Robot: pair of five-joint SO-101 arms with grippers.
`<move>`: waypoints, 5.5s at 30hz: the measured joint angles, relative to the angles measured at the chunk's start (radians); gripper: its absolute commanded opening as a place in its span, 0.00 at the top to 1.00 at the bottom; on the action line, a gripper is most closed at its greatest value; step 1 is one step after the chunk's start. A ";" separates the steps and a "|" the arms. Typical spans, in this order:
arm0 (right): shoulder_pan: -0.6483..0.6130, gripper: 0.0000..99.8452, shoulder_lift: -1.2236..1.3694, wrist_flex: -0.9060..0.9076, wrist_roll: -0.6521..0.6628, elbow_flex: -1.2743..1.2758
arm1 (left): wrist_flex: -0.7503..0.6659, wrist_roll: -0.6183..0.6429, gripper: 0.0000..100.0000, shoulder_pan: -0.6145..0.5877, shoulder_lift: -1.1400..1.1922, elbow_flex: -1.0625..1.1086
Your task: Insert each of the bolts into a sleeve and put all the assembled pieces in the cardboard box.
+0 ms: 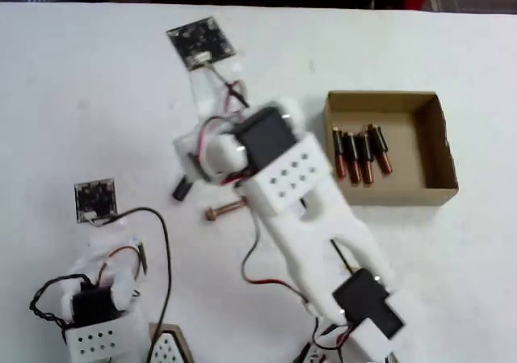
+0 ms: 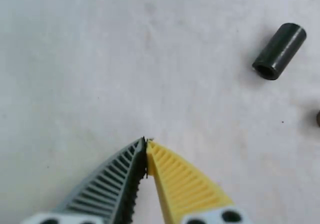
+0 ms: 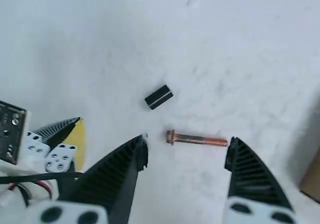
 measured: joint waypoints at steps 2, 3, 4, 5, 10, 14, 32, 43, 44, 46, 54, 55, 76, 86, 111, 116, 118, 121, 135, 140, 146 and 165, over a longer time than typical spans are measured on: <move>-0.029 0.76 0.018 0.000 -0.091 0.005 | 0.000 0.000 0.98 0.000 0.000 0.000; -0.040 0.76 0.028 -0.002 -0.126 0.017 | 0.000 0.000 0.98 0.000 0.000 0.000; -0.048 0.76 0.040 -0.008 -0.150 0.031 | 0.000 0.000 0.98 0.000 0.000 0.000; -0.055 0.76 0.054 -0.014 -0.169 0.048 | 0.000 0.000 0.98 0.000 0.000 0.000; -0.069 0.76 0.143 -0.121 -0.328 0.104 | 0.000 0.000 0.98 0.000 0.000 0.000; -0.064 0.77 0.216 -0.196 -0.462 0.110 | 0.000 0.000 0.98 0.000 0.000 0.000; -0.071 0.77 0.362 -0.416 -0.660 0.112 | 0.000 0.000 0.98 -0.014 0.000 0.000; -0.071 0.77 0.451 -0.439 -0.758 0.117 | 0.000 0.000 0.98 -0.061 0.000 0.000; -0.071 0.77 0.457 -0.440 -0.772 0.117 | 0.000 0.000 0.98 -0.061 0.000 0.000; -0.069 0.77 0.466 -0.440 -0.804 0.117 | 0.000 0.000 0.98 -0.061 0.000 0.000; -0.069 0.77 0.537 -0.489 -0.902 0.117 | 0.000 0.000 0.98 -0.061 0.000 0.000; -0.069 0.77 0.551 -0.502 -0.905 0.117 | 0.000 0.000 0.98 -0.061 0.000 0.000; -0.051 0.96 0.661 -0.592 -0.905 0.117 | 0.000 0.000 0.98 -0.061 0.000 0.000; 0.002 0.98 0.661 -0.592 -0.905 0.117 | 0.000 0.000 0.98 -0.061 0.000 0.000; 0.305 0.97 0.535 -0.358 -0.365 0.118 | 0.000 0.000 0.98 -0.061 0.000 0.000; 0.390 0.97 0.535 -0.276 -0.072 0.118 | 0.000 0.000 0.98 -0.061 0.000 0.000; 0.422 0.97 0.535 -0.244 0.032 0.118 | 0.000 0.000 0.98 -0.061 0.000 0.000; 0.471 0.97 0.535 -0.216 0.172 0.118 | 0.000 0.000 0.98 -0.061 0.000 0.000; 0.517 0.98 0.686 -0.213 0.543 0.110 | 0.000 0.000 0.98 -0.061 0.000 0.000; 0.519 0.97 0.701 -0.207 0.692 0.087 | 0.000 0.000 0.98 -0.061 0.000 0.000; 0.519 0.93 0.707 -0.207 0.703 0.080 | 0.000 0.000 0.98 -0.061 0.000 0.000; 0.525 0.90 0.520 -0.002 0.710 -0.117 | 0.000 0.000 0.98 -0.061 0.000 0.000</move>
